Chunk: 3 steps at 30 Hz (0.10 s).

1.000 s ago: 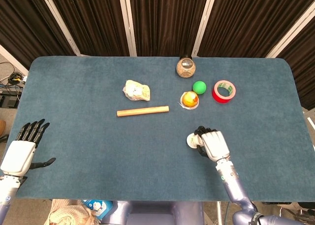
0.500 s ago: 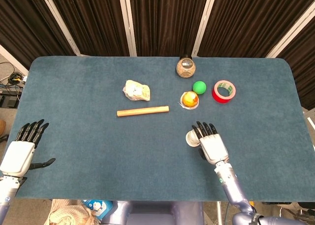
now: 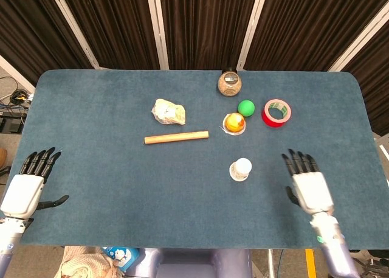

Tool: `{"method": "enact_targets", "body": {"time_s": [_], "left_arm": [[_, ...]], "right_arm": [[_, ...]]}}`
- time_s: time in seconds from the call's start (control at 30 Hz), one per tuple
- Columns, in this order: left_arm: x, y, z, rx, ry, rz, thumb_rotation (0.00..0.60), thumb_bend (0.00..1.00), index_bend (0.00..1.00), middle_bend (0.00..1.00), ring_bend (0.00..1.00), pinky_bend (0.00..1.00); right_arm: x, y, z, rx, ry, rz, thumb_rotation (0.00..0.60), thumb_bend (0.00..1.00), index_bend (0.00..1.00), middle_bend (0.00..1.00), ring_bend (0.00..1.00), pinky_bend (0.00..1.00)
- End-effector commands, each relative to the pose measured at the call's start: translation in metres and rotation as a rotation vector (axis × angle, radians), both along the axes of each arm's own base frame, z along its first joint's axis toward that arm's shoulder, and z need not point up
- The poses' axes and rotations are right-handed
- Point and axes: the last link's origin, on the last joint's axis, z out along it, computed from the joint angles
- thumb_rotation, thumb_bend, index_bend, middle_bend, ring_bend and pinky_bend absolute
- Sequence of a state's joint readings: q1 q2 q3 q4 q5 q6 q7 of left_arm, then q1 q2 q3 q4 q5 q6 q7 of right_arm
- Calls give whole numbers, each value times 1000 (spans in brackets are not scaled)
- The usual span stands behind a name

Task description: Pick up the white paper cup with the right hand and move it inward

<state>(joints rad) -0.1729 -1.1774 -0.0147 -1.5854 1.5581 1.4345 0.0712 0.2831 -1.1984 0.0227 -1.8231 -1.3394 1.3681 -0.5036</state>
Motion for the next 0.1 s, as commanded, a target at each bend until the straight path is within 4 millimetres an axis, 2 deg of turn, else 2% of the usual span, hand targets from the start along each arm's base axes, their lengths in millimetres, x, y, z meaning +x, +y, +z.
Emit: {"method": "enact_targets", "body": {"time_s": [0.03,0.1], "left_arm": [[0,0,-1,0,1,1,600,0,0,0,0,0],[0,0,-1,1,1,1,600,0,0,0,0,0]], "right_arm": [[-28,32,28,-37,-30,-44,600,415,0,0,0,87],[-38,40,35,-44,-27,-66,600,415,0,0,0,87]]}}
